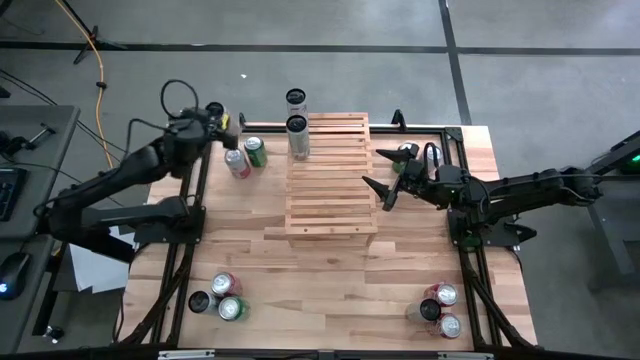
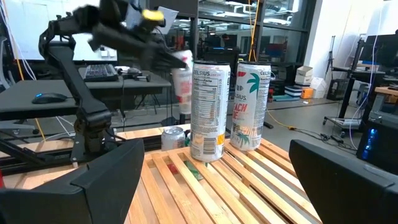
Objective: Place canned beverage on shelf
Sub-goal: Put the top white pink soda can aligned with the other white pink soda can on the shelf
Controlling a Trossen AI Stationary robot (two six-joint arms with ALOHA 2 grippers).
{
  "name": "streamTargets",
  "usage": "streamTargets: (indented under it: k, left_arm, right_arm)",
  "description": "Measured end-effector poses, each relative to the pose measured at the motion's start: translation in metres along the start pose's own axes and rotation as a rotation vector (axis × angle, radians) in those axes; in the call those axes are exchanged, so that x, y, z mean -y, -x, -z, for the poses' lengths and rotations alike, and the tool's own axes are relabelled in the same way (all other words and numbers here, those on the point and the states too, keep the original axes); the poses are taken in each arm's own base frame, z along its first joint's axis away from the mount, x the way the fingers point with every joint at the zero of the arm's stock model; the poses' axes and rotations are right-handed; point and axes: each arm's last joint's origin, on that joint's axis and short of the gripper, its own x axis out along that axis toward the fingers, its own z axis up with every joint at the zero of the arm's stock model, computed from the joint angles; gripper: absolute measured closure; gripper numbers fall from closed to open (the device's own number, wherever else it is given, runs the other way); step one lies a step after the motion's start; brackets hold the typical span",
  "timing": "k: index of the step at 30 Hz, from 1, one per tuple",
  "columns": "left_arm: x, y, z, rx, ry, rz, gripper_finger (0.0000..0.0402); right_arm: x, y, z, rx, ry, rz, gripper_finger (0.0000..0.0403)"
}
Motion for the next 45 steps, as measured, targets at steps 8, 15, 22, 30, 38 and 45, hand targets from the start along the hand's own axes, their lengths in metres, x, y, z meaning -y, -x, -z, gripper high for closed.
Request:
streamTargets:
  k: [8, 15, 22, 30, 38, 45]
  left_arm:
    - [-0.010, 0.052, -0.010, -0.065, -0.021, 0.605, 0.0168]
    - [-0.015, 0.077, 0.000, -0.091, 0.031, 0.952, 0.0168]
    - [0.012, 0.067, 0.019, 0.018, -0.009, 1.045, 0.0168]
    - [0.033, 0.061, 0.046, 0.123, -0.109, 1.119, 0.0166]
    - [0.040, 0.068, 0.055, 0.200, -0.175, 1.240, 0.0164]
    - [0.044, 0.085, 0.052, 0.346, -0.264, 1.477, 0.0164]
  right_arm:
    - [0.000, 0.000, 0.001, -0.007, 0.003, -0.001, 0.0015]
    - [-0.001, 0.000, 0.001, -0.004, 0.002, -0.026, 0.0015]
    - [-0.001, 0.000, -0.001, 0.006, -0.002, -0.027, 0.0015]
    - [-0.006, 0.001, -0.004, 0.052, -0.060, -0.208, 0.0015]
    - [-0.022, -0.021, -0.004, 0.151, -0.192, -0.390, 0.0015]
    - [-0.055, -0.081, -0.015, 0.002, -0.188, -0.588, 0.0015]
